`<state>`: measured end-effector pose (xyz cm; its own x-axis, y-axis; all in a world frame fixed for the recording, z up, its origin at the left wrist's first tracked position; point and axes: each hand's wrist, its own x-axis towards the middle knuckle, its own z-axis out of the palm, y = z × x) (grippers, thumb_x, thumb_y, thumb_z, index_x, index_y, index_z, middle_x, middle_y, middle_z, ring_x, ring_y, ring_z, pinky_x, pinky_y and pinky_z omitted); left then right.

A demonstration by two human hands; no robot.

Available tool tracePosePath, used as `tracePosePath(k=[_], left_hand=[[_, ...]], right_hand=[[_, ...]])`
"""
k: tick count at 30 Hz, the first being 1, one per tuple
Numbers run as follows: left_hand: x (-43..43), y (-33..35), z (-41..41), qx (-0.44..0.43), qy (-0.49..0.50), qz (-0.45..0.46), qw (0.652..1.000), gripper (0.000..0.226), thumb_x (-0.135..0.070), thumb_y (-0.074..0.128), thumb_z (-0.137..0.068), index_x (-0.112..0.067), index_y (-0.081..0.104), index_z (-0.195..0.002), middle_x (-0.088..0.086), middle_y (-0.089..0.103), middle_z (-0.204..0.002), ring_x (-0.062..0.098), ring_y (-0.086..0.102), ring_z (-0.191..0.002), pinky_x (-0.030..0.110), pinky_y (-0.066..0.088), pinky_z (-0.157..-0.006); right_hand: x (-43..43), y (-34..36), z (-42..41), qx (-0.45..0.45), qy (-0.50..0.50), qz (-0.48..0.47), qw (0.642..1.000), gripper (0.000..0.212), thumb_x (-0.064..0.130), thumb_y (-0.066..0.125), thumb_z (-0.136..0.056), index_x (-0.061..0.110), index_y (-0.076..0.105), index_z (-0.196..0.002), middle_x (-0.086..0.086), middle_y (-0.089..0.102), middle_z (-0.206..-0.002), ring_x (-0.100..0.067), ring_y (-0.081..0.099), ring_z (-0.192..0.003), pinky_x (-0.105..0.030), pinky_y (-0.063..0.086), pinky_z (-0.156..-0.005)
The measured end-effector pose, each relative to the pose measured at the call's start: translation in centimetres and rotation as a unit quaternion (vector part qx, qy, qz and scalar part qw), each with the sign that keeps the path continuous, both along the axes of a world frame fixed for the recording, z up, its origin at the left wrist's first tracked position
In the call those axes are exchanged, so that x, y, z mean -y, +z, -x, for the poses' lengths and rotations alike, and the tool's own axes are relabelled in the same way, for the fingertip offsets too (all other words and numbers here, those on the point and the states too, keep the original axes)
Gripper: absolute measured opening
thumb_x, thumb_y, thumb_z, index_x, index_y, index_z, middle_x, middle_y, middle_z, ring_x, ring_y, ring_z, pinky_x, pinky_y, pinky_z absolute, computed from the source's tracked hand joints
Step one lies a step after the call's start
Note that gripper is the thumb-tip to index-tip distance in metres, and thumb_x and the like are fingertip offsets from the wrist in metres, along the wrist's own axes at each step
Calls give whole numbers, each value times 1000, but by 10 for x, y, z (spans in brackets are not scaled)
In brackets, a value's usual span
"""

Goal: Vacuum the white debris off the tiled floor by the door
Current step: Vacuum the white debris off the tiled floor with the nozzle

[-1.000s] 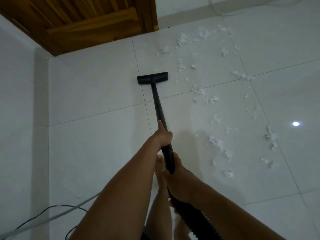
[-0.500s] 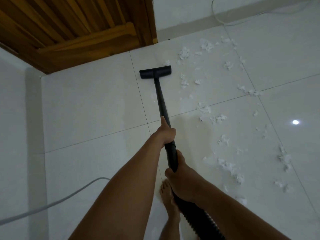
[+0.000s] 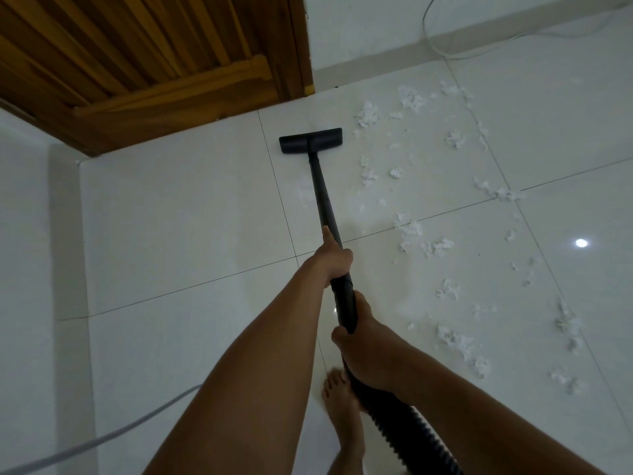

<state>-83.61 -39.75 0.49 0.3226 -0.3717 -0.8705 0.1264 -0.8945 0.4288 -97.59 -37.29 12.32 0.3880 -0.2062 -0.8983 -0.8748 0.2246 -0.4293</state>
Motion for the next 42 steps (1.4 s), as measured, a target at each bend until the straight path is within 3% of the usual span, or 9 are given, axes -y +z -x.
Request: tracePosePath(k=[8, 15, 20, 25, 30, 37, 42], left_hand=[[-10, 16, 9, -13, 14, 0, 1000, 84, -15, 42, -101, -33, -18, -158, 20, 54, -137, 29, 61, -110, 34, 51, -78], [-31, 52, 30, -48, 39, -19, 998, 84, -14, 42, -101, -33, -15, -159, 17, 52, -138, 24, 60, -101, 37, 56, -87], [-30, 70, 28, -60, 48, -27, 997, 83, -11, 42, -100, -32, -11, -160, 21, 56, -134, 20, 59, -83, 33, 56, -73], [-15, 79, 16, -61, 42, -29, 997, 84, -8, 43, -98, -31, -10, -160, 24, 53, -141, 18, 58, -71, 30, 52, -54], [10, 73, 2, -56, 47, -30, 997, 82, -9, 43, -100, -30, -9, -160, 24, 50, -144, 19, 58, -73, 31, 54, -59], [55, 73, -28, -47, 35, -43, 997, 82, -11, 44, -99, -30, -7, -160, 23, 53, -139, 21, 59, -81, 34, 58, -74], [76, 77, -46, -50, 39, -48, 997, 81, -11, 44, -100, -29, -6, -160, 20, 53, -136, 23, 59, -85, 35, 57, -75]], right_hand=[[-9, 23, 6, -1, -4, -8, 1000, 67, 20, 41, -105, 37, 5, -159, -12, 58, -84, -9, 52, -40, -17, 41, -35], [-23, 75, 22, -11, -13, -24, 1000, 61, 22, 43, -106, 39, 13, -157, -13, 62, -87, -11, 55, -42, -19, 45, -39], [-20, 92, 18, -14, -37, -39, 998, 58, 22, 44, -106, 36, 17, -156, -15, 60, -83, -15, 56, -39, -23, 48, -39], [-3, 92, 6, -12, -19, -11, 1000, 57, 24, 46, -106, 26, 21, -158, -7, 61, -86, -12, 59, -58, -12, 38, -31], [21, 88, -7, -20, -18, -17, 1000, 59, 24, 47, -106, 26, 19, -158, -7, 61, -86, -12, 58, -57, -11, 38, -31], [68, 91, -35, -25, -50, -70, 996, 56, 22, 47, -105, 32, 23, -154, -15, 61, -86, -18, 59, -52, -22, 48, -40], [89, 94, -53, -26, -56, -92, 994, 54, 21, 49, -103, 35, 26, -151, -16, 60, -84, -20, 58, -52, -27, 51, -44]])
